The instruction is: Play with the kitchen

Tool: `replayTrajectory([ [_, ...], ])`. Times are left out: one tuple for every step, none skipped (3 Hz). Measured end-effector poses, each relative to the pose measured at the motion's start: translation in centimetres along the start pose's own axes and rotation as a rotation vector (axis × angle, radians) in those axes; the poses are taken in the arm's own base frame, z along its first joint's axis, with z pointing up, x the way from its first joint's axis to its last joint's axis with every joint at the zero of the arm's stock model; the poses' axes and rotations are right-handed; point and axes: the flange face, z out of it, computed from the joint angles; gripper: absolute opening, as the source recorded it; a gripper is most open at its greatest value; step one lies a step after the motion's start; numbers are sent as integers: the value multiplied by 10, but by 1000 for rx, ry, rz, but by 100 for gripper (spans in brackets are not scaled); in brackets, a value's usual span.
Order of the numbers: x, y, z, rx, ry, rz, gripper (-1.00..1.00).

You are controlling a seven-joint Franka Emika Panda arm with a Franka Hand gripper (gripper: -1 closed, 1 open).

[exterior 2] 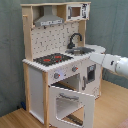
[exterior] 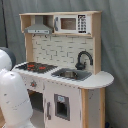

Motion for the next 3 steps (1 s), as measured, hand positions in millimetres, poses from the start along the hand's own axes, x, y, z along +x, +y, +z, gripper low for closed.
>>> replayTrajectory([
  [12,-3,2,-37,26,-59,100],
  [26,-8,7,-75,58,-113,100],
  [42,-15,12,-114,91,-159,100],
])
